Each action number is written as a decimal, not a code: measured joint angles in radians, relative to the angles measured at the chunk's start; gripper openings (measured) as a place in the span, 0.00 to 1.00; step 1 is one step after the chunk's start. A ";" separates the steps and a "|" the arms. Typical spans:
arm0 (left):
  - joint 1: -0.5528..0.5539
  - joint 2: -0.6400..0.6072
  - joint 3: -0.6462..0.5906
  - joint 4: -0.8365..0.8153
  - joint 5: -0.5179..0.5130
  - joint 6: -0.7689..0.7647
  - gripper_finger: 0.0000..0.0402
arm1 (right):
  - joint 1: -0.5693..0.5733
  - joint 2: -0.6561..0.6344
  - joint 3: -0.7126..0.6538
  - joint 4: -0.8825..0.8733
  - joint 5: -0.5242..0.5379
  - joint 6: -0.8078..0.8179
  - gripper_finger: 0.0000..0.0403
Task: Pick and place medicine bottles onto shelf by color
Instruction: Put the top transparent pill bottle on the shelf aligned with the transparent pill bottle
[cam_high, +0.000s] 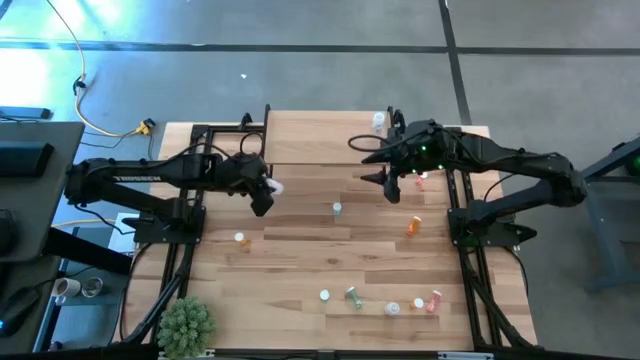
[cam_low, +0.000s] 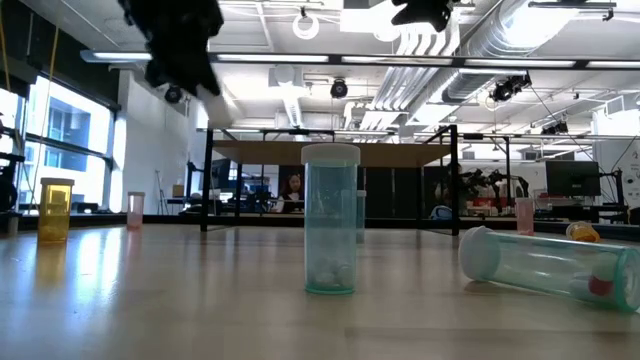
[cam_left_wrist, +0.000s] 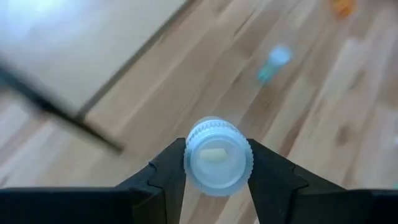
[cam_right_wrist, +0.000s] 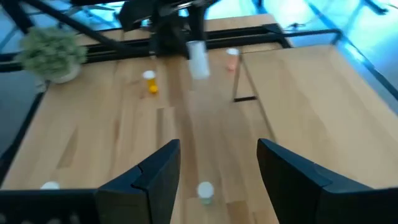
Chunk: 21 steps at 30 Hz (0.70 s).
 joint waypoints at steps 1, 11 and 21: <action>-0.007 0.000 0.000 0.032 0.000 0.015 0.33 | 0.009 0.000 0.000 0.000 0.000 -0.010 0.51; -0.087 0.008 0.001 0.296 -0.003 0.166 0.33 | 0.113 0.066 0.000 0.043 -0.001 -0.093 0.51; -0.168 0.041 0.001 0.423 -0.004 0.268 0.33 | 0.164 0.185 0.000 0.162 0.023 -0.102 0.51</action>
